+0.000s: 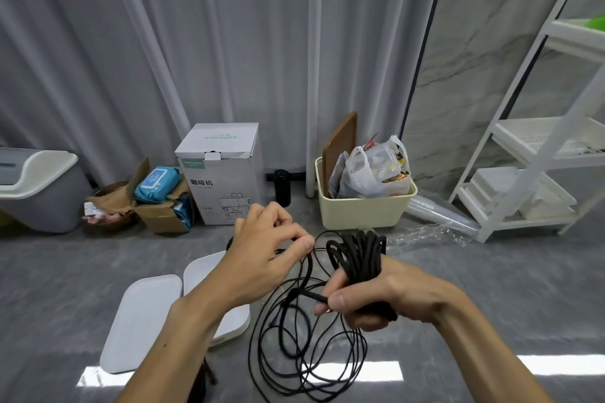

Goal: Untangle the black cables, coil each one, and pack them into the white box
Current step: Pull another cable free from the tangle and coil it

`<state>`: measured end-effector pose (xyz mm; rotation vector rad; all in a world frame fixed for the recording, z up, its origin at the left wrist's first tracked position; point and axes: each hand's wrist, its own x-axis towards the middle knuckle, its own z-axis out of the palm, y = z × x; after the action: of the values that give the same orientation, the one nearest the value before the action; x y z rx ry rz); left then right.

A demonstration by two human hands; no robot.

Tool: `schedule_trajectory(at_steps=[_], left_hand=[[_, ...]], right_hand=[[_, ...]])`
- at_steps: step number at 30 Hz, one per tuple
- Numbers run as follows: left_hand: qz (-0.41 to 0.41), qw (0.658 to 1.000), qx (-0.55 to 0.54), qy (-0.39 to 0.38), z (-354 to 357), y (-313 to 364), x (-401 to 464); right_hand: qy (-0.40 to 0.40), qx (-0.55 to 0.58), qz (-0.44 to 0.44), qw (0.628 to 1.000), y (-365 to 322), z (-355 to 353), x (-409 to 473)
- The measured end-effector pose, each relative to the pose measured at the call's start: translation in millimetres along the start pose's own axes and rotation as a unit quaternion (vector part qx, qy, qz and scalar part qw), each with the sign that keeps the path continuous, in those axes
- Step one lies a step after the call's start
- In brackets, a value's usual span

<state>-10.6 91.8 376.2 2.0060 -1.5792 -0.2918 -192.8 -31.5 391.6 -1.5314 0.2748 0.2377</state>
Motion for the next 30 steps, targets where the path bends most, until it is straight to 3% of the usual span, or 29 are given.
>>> schedule_trajectory(at_steps=[4,8,10,13,17,24,26,27,30], left_hand=[[-0.019,0.989,-0.141,-0.052,-4,7,0],[-0.047,0.933,-0.328,-0.144,-5,19,-2],[-0.050,0.913,-0.370,-0.164,-3,20,-3],[-0.076,0.877,-0.453,-0.142,-3,24,-2],[-0.155,0.761,-0.624,-0.087,-6,27,-1],[-0.116,0.693,-0.709,-0.062,-7,31,-8],[-0.123,0.719,-0.681,-0.060,-7,37,-7],[-0.138,0.750,-0.645,-0.052,-6,40,-5],[-0.187,0.900,-0.393,0.023,4,38,1]], right_hand=[[-0.029,0.102,-0.068,0.992,4,-1,2],[-0.018,0.152,-0.134,0.979,6,-2,7],[0.016,0.161,-0.151,0.975,5,-2,8],[0.074,0.172,-0.160,0.969,6,-4,9],[0.147,0.179,-0.173,0.957,7,-7,10],[0.273,0.216,-0.190,0.918,4,-12,10],[0.299,0.210,-0.184,0.913,7,-13,13],[0.309,0.206,-0.178,0.911,8,-14,13],[0.327,0.193,-0.162,0.911,11,-15,15]])
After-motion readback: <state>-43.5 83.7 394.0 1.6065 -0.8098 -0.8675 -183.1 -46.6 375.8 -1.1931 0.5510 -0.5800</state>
